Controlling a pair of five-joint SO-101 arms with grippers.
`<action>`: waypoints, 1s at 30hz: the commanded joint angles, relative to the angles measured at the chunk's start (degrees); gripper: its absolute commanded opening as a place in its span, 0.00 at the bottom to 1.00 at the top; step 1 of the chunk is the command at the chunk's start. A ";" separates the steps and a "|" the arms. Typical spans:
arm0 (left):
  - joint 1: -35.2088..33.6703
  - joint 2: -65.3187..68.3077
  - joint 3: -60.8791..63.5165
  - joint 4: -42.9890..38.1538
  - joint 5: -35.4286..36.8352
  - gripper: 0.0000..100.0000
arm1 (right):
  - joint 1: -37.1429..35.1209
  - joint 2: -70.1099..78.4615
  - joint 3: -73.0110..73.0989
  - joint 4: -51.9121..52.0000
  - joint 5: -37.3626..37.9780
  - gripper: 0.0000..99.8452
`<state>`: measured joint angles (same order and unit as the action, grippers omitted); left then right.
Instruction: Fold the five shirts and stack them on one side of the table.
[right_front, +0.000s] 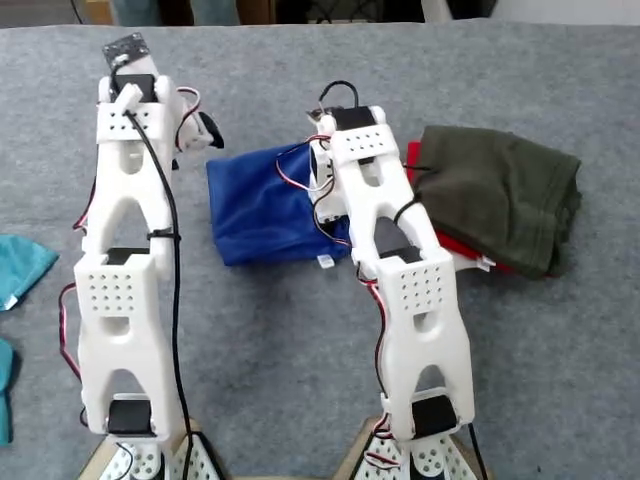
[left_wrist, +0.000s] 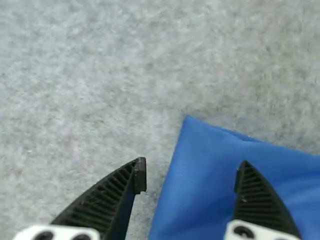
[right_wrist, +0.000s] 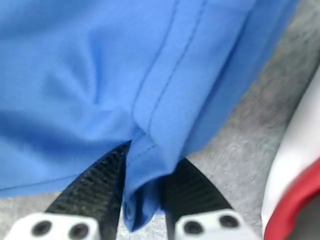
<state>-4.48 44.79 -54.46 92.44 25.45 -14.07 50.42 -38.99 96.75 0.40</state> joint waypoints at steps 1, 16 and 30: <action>1.80 1.05 -2.77 0.09 0.26 0.30 | 0.88 -0.40 0.40 -2.11 -0.53 0.01; 2.42 14.95 -2.86 -6.77 0.18 0.27 | 3.69 4.35 -0.04 -4.92 -0.18 0.02; 3.38 25.76 -23.16 -6.42 0.26 0.03 | 3.60 4.26 -3.91 -0.70 0.53 0.02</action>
<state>-0.79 69.05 -73.19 86.73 25.54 -12.57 54.29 -41.80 96.04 0.48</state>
